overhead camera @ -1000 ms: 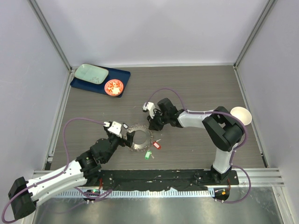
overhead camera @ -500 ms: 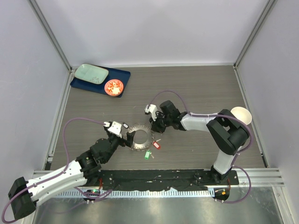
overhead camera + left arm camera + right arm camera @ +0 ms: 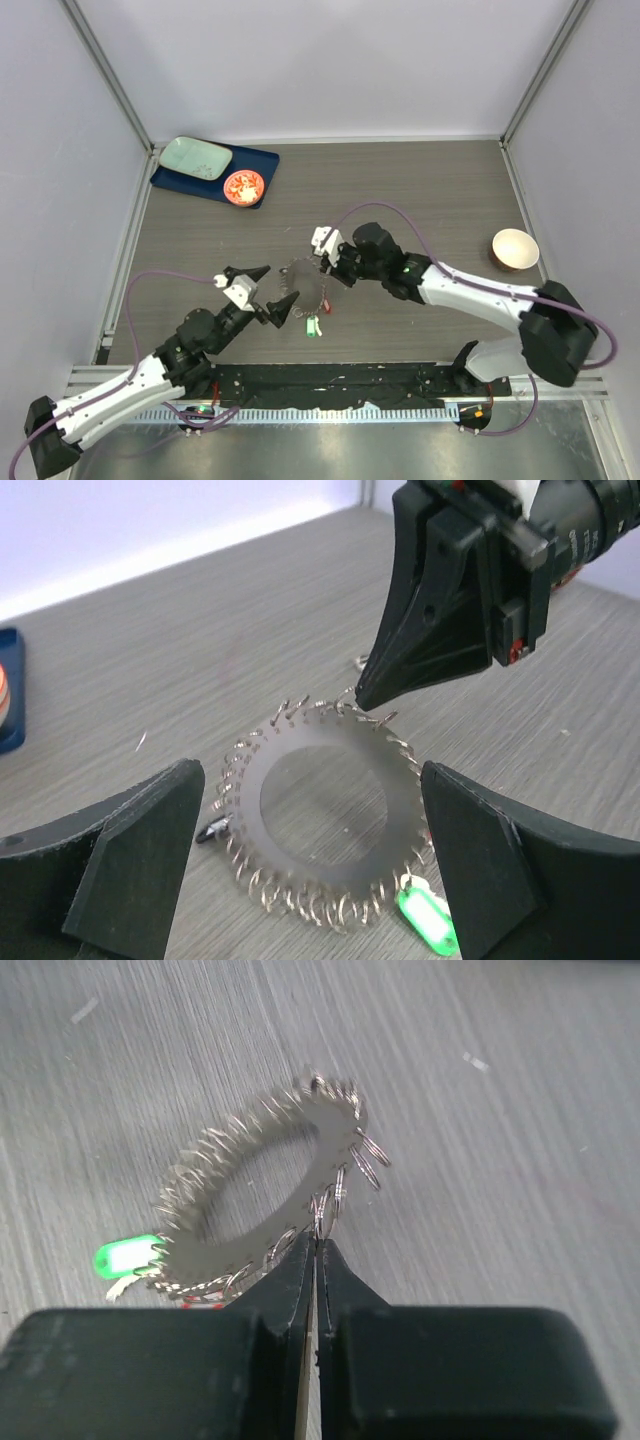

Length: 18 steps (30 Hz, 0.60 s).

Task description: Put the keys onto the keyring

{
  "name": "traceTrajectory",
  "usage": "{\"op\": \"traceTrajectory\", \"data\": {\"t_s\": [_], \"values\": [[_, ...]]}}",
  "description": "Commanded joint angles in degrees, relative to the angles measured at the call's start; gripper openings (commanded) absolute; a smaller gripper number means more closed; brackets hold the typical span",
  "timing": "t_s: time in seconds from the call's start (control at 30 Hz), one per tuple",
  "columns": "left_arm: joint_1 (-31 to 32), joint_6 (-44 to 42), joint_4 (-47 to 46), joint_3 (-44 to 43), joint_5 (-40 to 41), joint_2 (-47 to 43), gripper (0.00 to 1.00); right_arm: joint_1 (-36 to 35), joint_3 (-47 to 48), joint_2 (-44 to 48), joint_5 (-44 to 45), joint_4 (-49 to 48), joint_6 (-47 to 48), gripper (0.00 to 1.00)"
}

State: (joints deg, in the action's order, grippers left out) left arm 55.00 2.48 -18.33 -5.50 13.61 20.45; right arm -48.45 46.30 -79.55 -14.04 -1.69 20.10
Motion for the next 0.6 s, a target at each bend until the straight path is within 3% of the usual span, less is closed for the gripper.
{"op": "traceTrajectory", "data": {"t_s": [0.0, 0.2, 0.43, 0.57], "values": [[-0.2, -4.1, -5.2, 1.0, -7.6, -6.6, 0.95, -1.0, -1.2, 9.8, 1.3, -0.9, 2.1, 0.01], [-0.2, -7.2, -6.2, 0.2, -16.6, -9.6, 0.95, -1.9, -2.7, 19.1, -0.9, 1.2, 2.2, 0.01], [-0.2, -7.3, -6.3, -7.8, -24.0, 3.2, 0.93, -2.8, 1.9, 25.8, -0.5, 12.9, 1.3, 0.01], [-0.2, -9.2, -1.4, -14.3, -28.7, 11.3, 0.93, -2.8, 4.1, 28.6, -0.3, 17.8, 2.8, 0.01]]}}
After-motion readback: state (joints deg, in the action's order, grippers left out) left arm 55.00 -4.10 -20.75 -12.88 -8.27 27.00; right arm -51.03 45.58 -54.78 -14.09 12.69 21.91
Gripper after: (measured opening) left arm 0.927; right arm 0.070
